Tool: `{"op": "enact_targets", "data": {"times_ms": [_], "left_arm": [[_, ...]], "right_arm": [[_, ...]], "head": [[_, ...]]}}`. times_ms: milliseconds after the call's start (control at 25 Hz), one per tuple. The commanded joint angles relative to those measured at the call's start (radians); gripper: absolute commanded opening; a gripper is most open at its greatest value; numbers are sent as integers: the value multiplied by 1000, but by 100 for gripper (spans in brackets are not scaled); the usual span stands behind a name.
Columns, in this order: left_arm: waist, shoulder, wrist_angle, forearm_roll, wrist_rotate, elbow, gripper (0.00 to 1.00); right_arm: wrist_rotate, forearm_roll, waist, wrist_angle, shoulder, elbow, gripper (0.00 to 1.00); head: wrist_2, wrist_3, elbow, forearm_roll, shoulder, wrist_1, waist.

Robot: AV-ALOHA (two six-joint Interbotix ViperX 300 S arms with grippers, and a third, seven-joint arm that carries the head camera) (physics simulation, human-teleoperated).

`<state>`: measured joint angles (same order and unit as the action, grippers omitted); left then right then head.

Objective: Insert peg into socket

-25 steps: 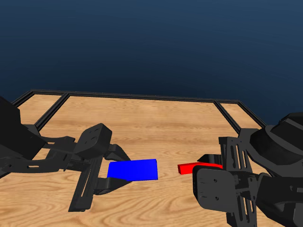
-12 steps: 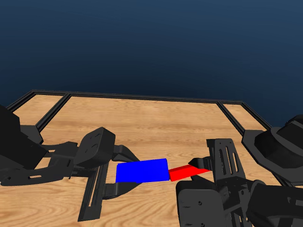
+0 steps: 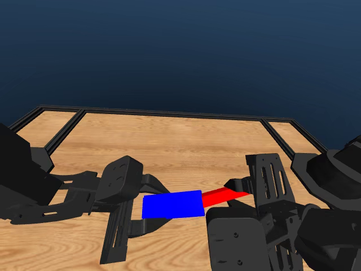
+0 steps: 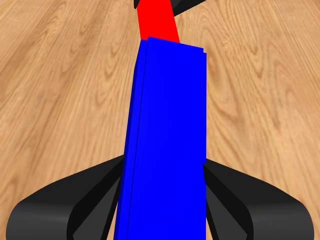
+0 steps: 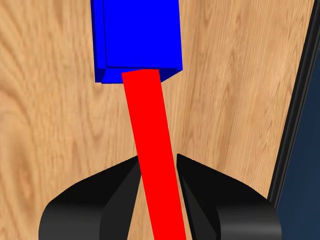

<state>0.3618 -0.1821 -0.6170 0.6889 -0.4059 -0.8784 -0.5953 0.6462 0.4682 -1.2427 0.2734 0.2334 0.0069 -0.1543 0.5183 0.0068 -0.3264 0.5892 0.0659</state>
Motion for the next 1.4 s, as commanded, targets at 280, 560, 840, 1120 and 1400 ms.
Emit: {"op": "enact_targets", "data": {"times_ms": [280,560,840,1120,1400], "left_arm": [[-14,1,-50,-27,-10,32,0],[-19,-12,-40,-1,-14,42,0],[-38,16,10,-3,-2,33,0],[-51,32,25,-10,49,-35,0],[-98,145,197,-152,201,-79,0]], "right_arm": [[41,-10,-34,82,54,-77,0],[90,-28,-51,164,132,-152,0],[47,-69,-64,150,90,-83,100],[-83,-62,-54,76,-43,91,100],[-227,-96,-121,331,-306,274,100]], "head": [[0,5,-21,3,10,-12,16],[0,8,-24,3,10,-17,17],[4,22,-21,3,-4,-27,6],[7,38,-13,2,-27,-35,-3],[4,54,-1,2,-52,-25,-7]]}}
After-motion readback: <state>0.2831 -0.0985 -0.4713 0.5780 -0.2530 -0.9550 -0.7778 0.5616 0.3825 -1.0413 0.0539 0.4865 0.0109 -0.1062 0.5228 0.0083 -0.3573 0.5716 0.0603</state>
